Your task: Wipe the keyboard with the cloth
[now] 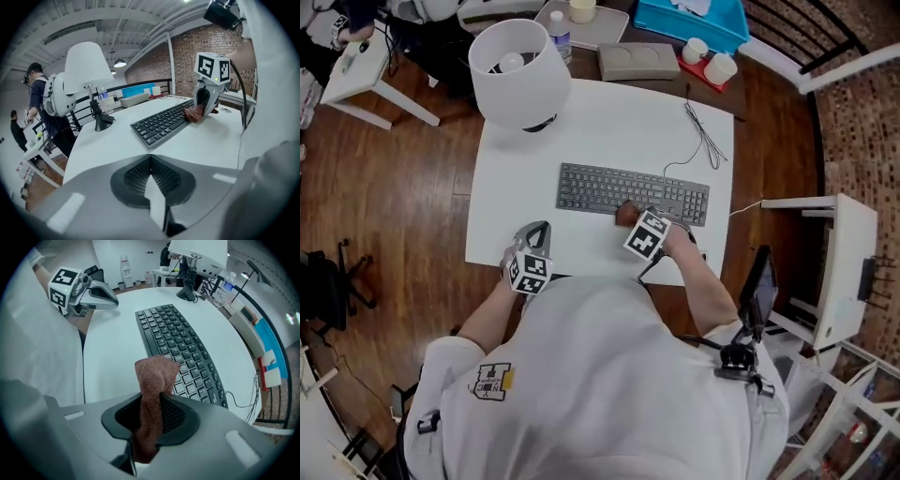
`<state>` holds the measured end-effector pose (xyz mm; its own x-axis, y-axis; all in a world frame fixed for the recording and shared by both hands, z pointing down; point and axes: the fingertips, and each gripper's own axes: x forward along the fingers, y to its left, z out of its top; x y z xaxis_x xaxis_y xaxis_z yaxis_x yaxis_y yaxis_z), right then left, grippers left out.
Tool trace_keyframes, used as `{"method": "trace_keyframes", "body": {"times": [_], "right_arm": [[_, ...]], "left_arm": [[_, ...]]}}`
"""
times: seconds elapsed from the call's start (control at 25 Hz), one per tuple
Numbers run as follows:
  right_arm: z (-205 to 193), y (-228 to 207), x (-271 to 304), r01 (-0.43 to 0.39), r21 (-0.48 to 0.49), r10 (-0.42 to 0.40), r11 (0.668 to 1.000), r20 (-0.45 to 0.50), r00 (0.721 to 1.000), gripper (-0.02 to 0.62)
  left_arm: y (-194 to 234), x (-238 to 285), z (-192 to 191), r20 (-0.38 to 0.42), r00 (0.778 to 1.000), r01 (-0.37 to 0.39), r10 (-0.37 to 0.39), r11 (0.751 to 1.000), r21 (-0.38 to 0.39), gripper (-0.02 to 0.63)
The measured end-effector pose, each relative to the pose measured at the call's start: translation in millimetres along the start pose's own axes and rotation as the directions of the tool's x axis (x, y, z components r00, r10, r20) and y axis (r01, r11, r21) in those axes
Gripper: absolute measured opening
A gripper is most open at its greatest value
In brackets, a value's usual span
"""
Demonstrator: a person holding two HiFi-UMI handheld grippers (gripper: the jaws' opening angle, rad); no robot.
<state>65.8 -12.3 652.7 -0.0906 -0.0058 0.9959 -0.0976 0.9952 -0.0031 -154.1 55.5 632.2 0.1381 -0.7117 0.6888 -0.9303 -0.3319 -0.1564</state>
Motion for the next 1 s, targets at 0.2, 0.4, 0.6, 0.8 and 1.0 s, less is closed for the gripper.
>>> {"method": "trace_keyframes", "body": {"times": [0.2,0.4,0.6,0.8,1.0], "right_arm": [[13,-36,-11,0.049,0.037,-0.051,0.998,0.055,0.997,0.089],[48,-99,-20,0.146,0.06,-0.152,0.987,0.114,0.982,0.09],[79,-118,-11,0.13,0.029,-0.132,0.991,0.112,0.985,0.089],[77,-84,-3,0.056,0.026,-0.058,0.998,0.088,0.994,0.089],[56,-29,0,0.01,-0.01,-0.01,1.0,0.058,0.998,0.091]], "left_arm": [[0,14,14,0.009,1.0,0.02,-0.02,1.0,0.024,-0.002],[3,24,23,0.005,1.0,0.017,-0.017,1.0,0.019,-0.002],[9,26,28,0.0,1.0,0.01,-0.01,1.0,0.012,-0.002],[8,29,21,0.001,1.0,0.027,-0.027,1.0,0.011,-0.002],[1,27,17,0.006,0.998,0.056,-0.056,0.998,0.026,-0.002]]}}
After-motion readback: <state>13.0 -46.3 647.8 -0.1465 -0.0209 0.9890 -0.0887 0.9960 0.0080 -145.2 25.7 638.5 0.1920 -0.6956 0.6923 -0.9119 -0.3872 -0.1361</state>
